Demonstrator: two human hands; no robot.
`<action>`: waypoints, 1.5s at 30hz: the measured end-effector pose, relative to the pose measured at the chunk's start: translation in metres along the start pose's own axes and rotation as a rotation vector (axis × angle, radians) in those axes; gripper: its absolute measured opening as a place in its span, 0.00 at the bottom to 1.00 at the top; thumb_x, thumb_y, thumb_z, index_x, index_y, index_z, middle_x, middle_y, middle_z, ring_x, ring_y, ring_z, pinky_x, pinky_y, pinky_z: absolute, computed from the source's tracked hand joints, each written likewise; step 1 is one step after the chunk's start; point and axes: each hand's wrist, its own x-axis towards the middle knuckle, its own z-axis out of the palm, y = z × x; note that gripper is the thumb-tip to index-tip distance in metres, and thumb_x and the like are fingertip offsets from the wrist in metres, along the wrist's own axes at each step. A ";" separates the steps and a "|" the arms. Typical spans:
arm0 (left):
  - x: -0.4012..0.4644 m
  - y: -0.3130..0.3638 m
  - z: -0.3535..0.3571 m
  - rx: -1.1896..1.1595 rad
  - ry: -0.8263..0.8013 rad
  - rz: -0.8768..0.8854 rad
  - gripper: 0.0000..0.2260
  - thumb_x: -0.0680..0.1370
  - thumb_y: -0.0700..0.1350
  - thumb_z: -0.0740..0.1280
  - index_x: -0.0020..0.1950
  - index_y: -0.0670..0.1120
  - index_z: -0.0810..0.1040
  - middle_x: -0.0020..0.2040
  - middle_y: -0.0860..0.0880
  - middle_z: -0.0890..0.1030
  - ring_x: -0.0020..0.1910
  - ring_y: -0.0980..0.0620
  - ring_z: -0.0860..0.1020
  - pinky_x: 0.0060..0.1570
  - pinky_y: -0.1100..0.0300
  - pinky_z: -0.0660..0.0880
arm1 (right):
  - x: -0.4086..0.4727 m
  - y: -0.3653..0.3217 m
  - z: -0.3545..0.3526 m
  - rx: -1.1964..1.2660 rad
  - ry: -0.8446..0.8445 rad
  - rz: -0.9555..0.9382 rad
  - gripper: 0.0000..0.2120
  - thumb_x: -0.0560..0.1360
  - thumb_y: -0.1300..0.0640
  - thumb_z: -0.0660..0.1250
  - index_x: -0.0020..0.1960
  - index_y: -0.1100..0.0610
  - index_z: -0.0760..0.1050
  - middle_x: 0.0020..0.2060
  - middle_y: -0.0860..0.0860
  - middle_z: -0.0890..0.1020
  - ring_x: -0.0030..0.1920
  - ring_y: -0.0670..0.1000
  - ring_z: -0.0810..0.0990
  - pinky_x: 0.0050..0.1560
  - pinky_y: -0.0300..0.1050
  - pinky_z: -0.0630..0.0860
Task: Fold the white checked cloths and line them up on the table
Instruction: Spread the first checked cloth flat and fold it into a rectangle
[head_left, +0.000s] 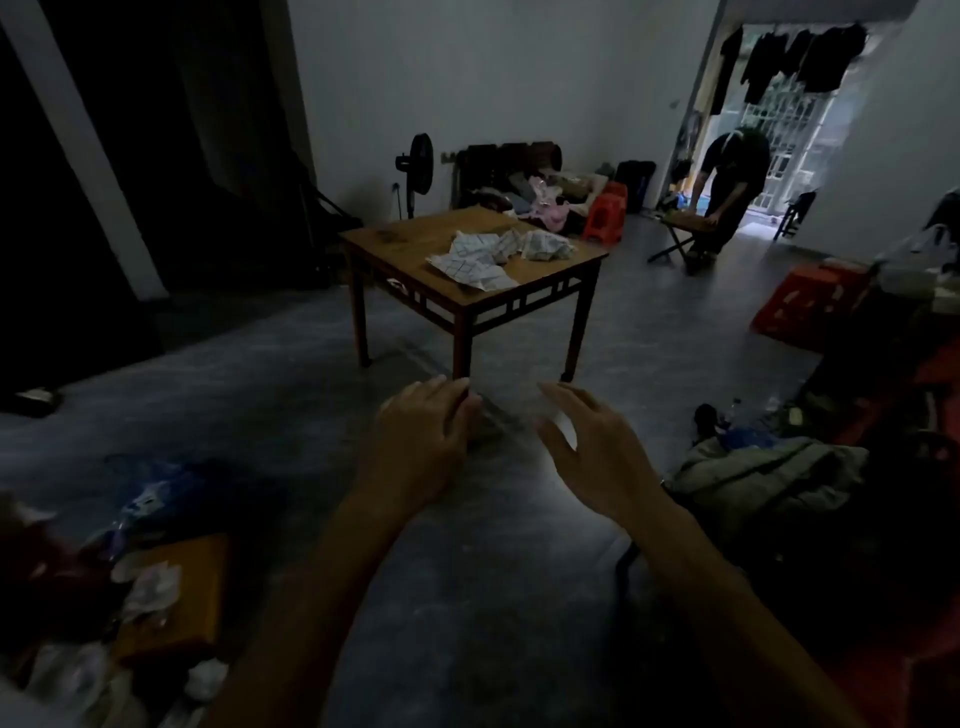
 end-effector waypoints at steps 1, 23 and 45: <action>0.018 -0.008 0.000 -0.026 -0.006 0.004 0.20 0.81 0.55 0.53 0.71 0.50 0.67 0.71 0.48 0.68 0.71 0.52 0.63 0.68 0.58 0.56 | 0.017 0.005 0.006 0.009 0.026 -0.004 0.19 0.79 0.53 0.62 0.69 0.56 0.68 0.63 0.55 0.76 0.61 0.54 0.76 0.61 0.53 0.73; 0.361 -0.074 0.099 -0.020 -0.010 0.004 0.22 0.80 0.55 0.56 0.72 0.47 0.64 0.71 0.46 0.68 0.70 0.51 0.65 0.69 0.51 0.63 | 0.297 0.221 0.076 -0.019 -0.014 0.121 0.22 0.79 0.46 0.60 0.71 0.53 0.66 0.65 0.52 0.74 0.62 0.50 0.74 0.62 0.47 0.71; 0.678 -0.154 0.251 0.033 -0.035 -0.166 0.23 0.79 0.58 0.55 0.71 0.49 0.66 0.69 0.49 0.70 0.67 0.51 0.68 0.66 0.49 0.67 | 0.564 0.462 0.136 0.007 -0.145 0.097 0.22 0.80 0.47 0.59 0.71 0.53 0.66 0.67 0.53 0.73 0.64 0.52 0.73 0.63 0.51 0.72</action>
